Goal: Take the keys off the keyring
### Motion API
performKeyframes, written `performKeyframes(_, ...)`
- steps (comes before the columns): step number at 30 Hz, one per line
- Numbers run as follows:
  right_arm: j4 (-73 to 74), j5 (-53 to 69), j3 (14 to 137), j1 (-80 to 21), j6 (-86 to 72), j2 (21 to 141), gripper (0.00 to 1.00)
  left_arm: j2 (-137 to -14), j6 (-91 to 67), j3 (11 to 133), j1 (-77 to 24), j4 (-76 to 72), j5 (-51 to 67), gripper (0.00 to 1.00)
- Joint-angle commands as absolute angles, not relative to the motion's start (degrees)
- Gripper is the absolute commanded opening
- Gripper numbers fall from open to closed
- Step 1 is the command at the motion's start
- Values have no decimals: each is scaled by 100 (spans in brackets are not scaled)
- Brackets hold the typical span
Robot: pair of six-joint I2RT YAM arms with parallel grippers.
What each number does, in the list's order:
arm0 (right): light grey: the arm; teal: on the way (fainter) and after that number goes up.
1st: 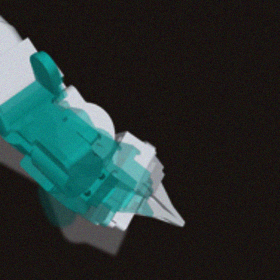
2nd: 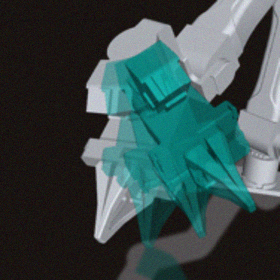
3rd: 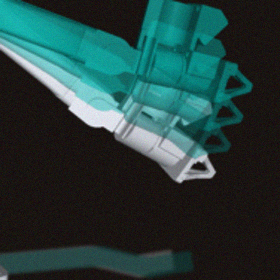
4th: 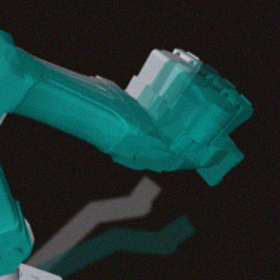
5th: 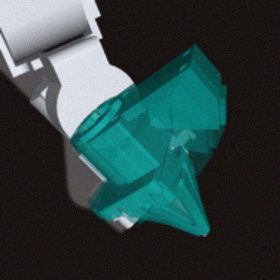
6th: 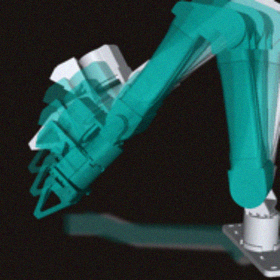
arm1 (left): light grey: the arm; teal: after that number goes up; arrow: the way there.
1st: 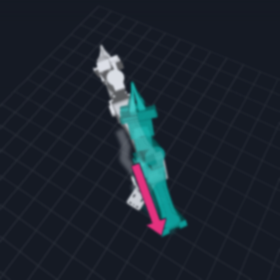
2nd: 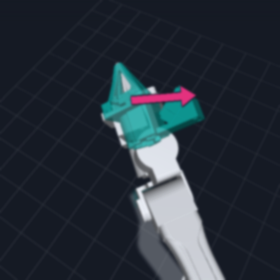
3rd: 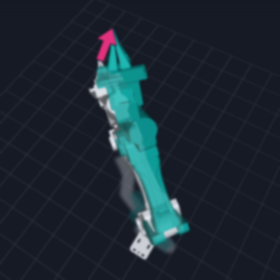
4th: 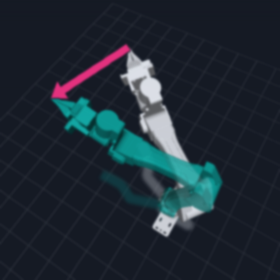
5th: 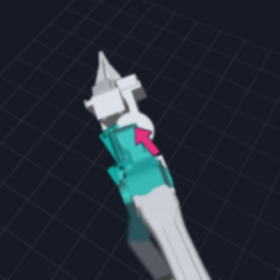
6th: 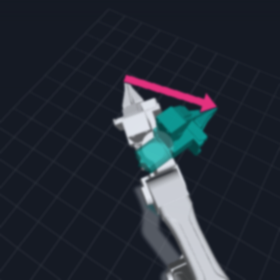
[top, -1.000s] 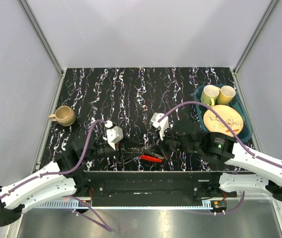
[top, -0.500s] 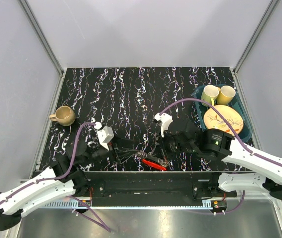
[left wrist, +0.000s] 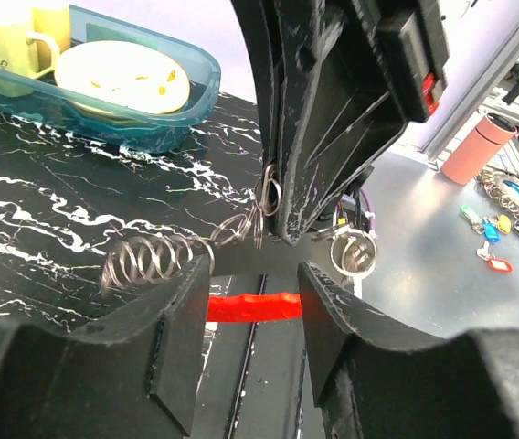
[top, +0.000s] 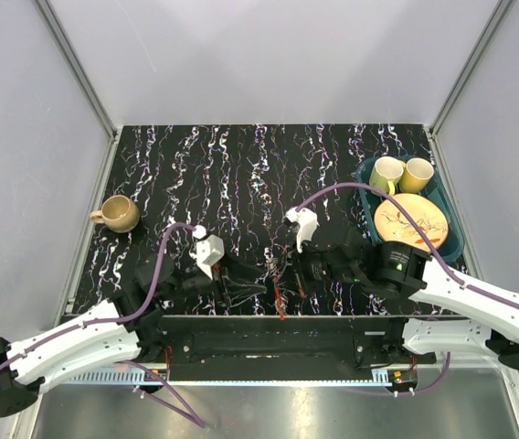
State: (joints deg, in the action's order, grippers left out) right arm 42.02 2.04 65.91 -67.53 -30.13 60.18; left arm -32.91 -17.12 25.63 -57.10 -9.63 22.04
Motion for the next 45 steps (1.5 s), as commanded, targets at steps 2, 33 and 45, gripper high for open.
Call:
performKeyframes(2, 3524, 149, 6574, -6785, -3050, 5713, 0, -3690, -1705, 2654, -5783, -1644, 2321, 45)
performKeyframes(33, 2857, 1318, 6152, -6785, -2417, 5414, 0, -3814, -1345, 3050, -6020, -1397, 2435, 43)
performKeyframes(45, 2733, 1415, 6117, -6785, -2461, 5467, 0, -3744, -1336, 3041, -6064, -1433, 2101, 35)
